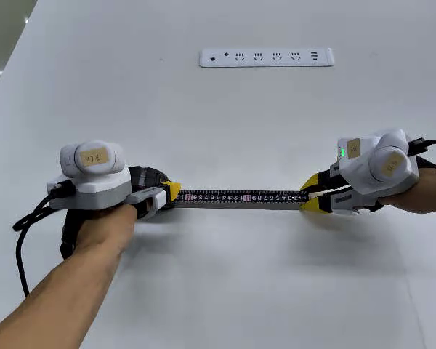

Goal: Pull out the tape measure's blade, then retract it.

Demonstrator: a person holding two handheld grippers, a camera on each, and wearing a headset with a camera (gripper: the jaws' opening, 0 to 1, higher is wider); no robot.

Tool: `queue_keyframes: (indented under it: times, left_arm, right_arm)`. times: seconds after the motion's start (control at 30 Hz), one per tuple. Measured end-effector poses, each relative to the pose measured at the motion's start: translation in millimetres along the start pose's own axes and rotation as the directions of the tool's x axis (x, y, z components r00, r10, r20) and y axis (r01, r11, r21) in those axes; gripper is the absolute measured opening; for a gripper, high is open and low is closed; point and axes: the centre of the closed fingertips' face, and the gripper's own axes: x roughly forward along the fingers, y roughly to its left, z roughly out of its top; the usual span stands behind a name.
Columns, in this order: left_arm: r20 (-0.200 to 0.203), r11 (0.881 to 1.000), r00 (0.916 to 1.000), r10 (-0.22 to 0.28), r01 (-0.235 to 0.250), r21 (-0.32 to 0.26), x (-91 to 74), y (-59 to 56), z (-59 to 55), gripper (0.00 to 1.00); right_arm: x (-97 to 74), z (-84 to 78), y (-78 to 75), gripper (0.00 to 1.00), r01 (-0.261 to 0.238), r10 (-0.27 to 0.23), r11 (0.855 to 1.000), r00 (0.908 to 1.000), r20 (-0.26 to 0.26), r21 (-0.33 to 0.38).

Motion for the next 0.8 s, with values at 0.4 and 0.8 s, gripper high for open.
queue_keyframes:
  times: [0.4, 0.8]
  left_arm:
    - [-0.003, 1.0, 1.0, -0.002, 0.002, -0.002, -0.9, -0.1, -0.1, 0.59]
    - [-0.006, 1.0, 1.0, -0.002, 0.002, -0.009, -0.7, 0.1, 0.4, 0.59]
  right_arm:
    - [3.5, 3.5, 0.3, 0.1, -0.003, 0.003, 1.0, 1.0, 0.006, 0.002]
    - [9.3, 16.6, 2.6, 0.1, -0.008, 0.008, 1.0, 0.9998, 0.02, -0.003]
